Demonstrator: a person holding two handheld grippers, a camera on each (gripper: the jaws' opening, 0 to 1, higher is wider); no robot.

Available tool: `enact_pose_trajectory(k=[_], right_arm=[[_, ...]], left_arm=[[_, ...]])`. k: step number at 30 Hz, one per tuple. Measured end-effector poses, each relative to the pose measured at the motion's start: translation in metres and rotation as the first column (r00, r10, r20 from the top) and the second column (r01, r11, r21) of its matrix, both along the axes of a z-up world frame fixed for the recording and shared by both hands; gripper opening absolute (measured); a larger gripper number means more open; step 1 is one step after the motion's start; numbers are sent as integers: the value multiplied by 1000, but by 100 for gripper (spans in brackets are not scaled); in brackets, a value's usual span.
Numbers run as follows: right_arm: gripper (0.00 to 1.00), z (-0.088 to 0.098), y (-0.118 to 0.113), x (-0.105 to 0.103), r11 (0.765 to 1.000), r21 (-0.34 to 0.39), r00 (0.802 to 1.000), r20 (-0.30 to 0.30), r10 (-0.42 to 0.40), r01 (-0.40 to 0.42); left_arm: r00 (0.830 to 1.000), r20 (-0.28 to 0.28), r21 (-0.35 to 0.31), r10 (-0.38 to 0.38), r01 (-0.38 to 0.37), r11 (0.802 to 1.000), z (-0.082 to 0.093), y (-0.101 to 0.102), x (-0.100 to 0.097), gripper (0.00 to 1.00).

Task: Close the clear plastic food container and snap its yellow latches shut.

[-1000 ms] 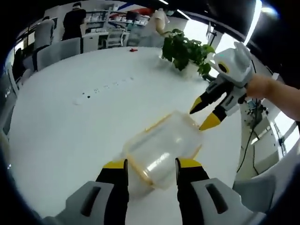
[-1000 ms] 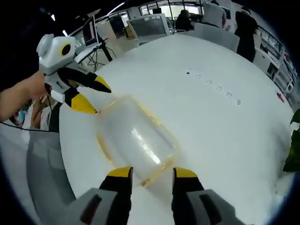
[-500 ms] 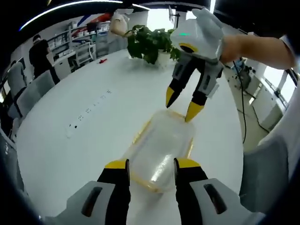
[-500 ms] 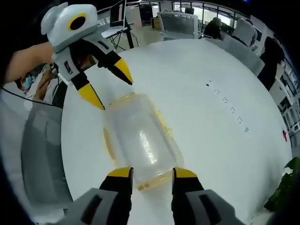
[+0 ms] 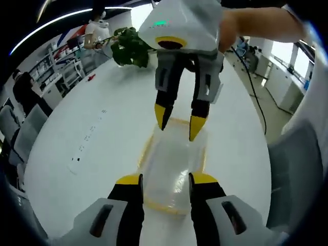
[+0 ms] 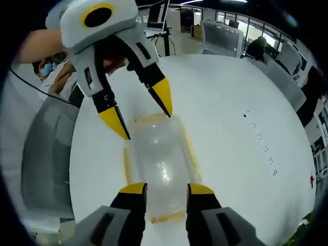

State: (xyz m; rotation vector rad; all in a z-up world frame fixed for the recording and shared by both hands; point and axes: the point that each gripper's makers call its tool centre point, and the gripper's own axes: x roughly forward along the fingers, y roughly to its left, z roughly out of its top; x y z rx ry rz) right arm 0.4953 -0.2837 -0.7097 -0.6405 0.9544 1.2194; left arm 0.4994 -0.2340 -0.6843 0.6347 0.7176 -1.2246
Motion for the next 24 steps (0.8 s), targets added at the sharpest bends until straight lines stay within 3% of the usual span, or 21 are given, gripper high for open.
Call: enact_pose_trajectory(k=[10,24], right_arm=[[27,2,17,4,998,56,999,9,38,-39],[27,-4,22,10,997,56,999,2,47,-48]], left_arm=[[999,1,-4,-44,44,999,-4,-12,-2,34],[996,-2,28,-88,88,996,-17,-21,-6,32]])
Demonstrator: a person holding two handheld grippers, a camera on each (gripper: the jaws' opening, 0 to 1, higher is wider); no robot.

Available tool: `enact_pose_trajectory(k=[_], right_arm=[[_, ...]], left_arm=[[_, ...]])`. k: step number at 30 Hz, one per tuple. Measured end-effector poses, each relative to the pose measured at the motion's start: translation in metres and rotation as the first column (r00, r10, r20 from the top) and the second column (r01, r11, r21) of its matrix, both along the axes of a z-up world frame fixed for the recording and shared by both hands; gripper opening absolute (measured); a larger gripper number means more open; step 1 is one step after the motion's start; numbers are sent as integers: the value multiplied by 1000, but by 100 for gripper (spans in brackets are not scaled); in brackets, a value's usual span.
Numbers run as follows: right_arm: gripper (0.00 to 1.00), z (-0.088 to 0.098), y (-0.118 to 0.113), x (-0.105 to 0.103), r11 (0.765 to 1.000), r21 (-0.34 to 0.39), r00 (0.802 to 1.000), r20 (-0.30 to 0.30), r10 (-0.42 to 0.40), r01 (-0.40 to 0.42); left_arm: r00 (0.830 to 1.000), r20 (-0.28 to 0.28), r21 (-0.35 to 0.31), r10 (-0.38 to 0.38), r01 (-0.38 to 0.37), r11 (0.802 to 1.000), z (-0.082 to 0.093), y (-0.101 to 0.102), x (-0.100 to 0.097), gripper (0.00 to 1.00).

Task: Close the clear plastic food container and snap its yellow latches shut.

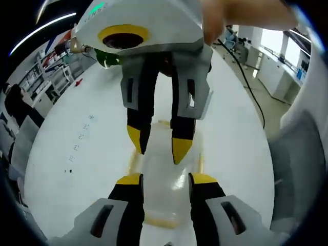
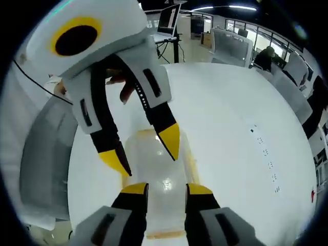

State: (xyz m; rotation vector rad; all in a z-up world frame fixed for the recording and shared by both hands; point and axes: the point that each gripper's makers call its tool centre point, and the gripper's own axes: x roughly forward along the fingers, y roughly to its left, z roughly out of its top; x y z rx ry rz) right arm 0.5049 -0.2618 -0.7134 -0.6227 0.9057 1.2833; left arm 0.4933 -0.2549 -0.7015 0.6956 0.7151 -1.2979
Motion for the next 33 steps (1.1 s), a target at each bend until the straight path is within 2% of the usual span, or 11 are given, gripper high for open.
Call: enact_pose_trajectory(k=[5,13,16,18,26,29,33], right_arm=[[24,2,3,3,1000,6,1000,3,5,-5],[26,5,6,11,1000,10,1000,11,5,-5],[27,5,6,16,1000,12,1000,13,1,-2],[28,4,8,19,1000,13,1000,12,1,-1],[30,-5,8,24,1000,-3,1000,-12,15,-15],[32,-8,9,25,1000,-7,1000,-22,19,-19],[36,-9,11,25,1000,-3,999,-41,20,-20]], left_arm=[[1000,-17,6,-2,2,1000,-5,-2,-6,32],[1000,-26,10,-8,8,1000,-11,-3,-14,33],[1000,-9,9,0,0,1000,-10,-1,-14,34],[1000,-21,8,3,-3,1000,-11,0,-16,34],[1000,16,46,-23,23,999,-14,2,-25,38],[998,29,69,-63,61,996,-18,1,-31,41],[997,48,76,-64,60,995,-20,0,-29,42]])
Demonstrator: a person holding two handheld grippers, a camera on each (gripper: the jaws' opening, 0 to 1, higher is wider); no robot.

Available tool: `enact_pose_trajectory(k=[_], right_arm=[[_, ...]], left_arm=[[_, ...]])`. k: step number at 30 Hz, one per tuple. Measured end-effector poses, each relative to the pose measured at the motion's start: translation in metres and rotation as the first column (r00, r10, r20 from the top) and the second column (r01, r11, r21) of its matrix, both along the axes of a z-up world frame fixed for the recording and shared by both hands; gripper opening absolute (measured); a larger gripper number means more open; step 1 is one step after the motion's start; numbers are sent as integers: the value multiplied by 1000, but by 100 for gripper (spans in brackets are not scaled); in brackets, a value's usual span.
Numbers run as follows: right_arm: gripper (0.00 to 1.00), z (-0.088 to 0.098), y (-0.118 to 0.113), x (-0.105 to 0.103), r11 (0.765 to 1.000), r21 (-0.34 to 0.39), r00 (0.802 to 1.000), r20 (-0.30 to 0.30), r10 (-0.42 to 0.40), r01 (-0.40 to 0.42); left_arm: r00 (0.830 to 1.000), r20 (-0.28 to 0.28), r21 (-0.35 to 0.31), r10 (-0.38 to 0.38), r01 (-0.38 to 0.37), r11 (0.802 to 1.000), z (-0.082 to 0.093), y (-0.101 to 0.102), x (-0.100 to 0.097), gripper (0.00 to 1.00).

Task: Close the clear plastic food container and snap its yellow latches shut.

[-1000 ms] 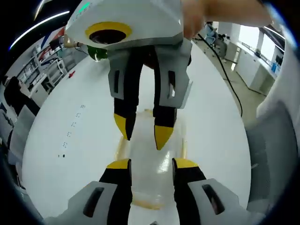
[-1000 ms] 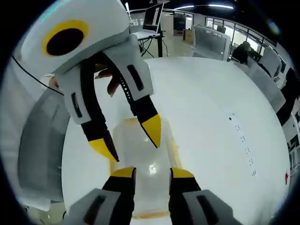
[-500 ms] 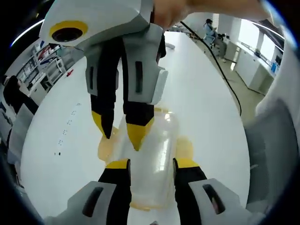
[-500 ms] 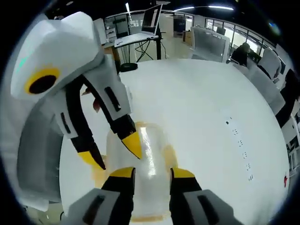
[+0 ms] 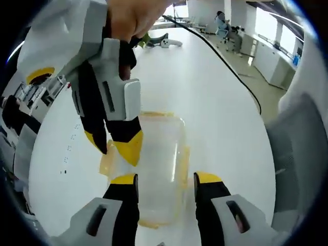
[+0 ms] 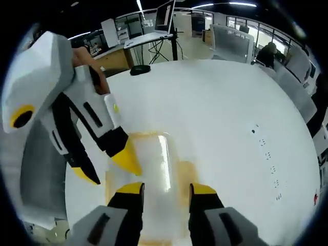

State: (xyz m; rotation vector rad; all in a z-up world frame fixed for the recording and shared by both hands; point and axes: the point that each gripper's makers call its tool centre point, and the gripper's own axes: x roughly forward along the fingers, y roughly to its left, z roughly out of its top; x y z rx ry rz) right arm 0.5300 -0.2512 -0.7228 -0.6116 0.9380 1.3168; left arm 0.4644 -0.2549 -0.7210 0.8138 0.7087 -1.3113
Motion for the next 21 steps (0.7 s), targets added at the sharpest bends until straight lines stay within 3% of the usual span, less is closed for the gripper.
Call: enact_pose_trajectory(k=[8,14,21], right_arm=[[35,-10,-3,0,999,-33,999,-18,29,-29],[33,-8,1,-1,1000,-15,998,-61,27,-28],[33,-10,2,-1,998,-25,994,-98,46,-49]], left_arm=[[999,47,30,1,-2,1000,-5,-1,3,42],[997,82,42,3,-7,999,-9,-1,6,43],[996,92,46,6,-10,999,-10,-2,8,44]])
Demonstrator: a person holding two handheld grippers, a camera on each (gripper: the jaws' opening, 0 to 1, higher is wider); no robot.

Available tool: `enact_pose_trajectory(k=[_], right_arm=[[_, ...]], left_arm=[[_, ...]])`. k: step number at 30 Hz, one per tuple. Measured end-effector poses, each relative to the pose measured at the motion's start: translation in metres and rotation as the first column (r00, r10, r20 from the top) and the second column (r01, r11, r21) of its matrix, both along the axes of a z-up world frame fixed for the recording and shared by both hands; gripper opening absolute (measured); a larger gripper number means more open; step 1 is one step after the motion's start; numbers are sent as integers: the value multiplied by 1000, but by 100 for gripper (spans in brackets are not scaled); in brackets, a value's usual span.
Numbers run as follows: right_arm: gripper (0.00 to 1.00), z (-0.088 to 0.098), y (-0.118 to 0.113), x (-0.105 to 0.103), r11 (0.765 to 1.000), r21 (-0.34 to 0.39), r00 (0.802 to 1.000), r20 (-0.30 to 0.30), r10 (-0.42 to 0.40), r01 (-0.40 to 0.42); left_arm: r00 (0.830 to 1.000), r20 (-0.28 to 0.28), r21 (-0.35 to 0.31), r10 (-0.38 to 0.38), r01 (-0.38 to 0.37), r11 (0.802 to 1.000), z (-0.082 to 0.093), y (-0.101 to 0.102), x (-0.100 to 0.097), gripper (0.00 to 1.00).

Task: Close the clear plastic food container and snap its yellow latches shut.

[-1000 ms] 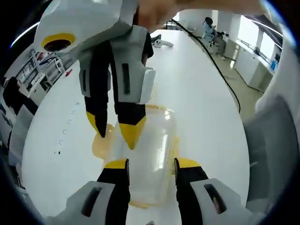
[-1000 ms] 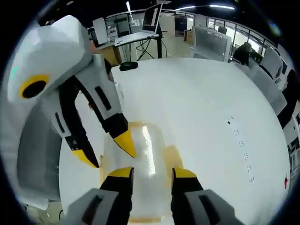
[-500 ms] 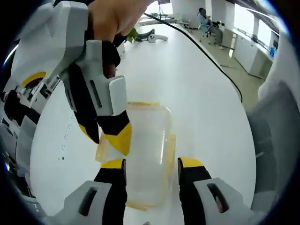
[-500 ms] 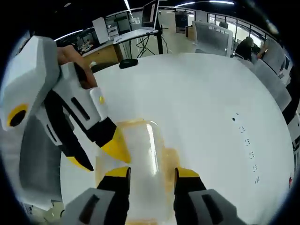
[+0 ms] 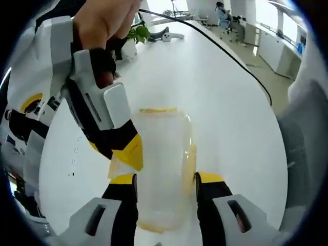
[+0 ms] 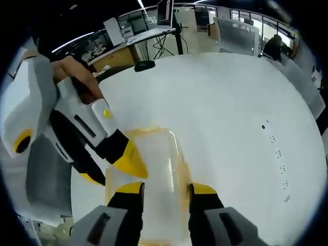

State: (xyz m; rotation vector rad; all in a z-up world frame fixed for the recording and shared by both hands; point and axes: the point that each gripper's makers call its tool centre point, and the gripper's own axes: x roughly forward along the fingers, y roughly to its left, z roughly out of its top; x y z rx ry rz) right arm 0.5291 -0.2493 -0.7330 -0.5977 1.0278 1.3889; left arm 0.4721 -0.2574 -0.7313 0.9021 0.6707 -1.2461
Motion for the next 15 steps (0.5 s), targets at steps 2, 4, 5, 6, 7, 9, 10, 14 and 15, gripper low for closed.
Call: enact_pose_trajectory(k=[2,4,5,6,7,9,10,14,15], right_arm=[[33,0,0,0,1000,-1,1000,-14,4,-4],[33,-1,0,1,1000,-5,1000,-28,6,-6],[33,-1,0,-1,1000,-8,999,-35,17,-18],[33,-1,0,0,1000,-12,999,-38,20,-21],[33,-2,1,0,1000,-14,999,-42,21,-21],[32,-3,1,-1,999,-22,998,-53,29,-30],[32,-3,1,-1,999,-26,998,-60,28,-30],[30,-4,1,-2,998,-50,997,-69,43,-46],[29,-4,1,-2,998,-47,996,-73,43,-46]], left_arm=[[1000,1,0,-2,2,1000,0,0,0,43],[1000,3,-2,-2,2,1000,0,0,1,43],[1000,5,-1,-2,2,1000,0,0,1,43],[1000,5,-1,1,-1,1000,0,0,1,42],[1000,10,2,-2,2,1000,-1,0,1,42],[1000,11,4,-5,5,1000,-1,0,1,41],[1000,14,4,-7,7,1000,-1,0,1,40],[1000,22,12,1,-1,1000,-2,0,0,37],[1000,25,10,5,-5,1000,-2,0,0,37]])
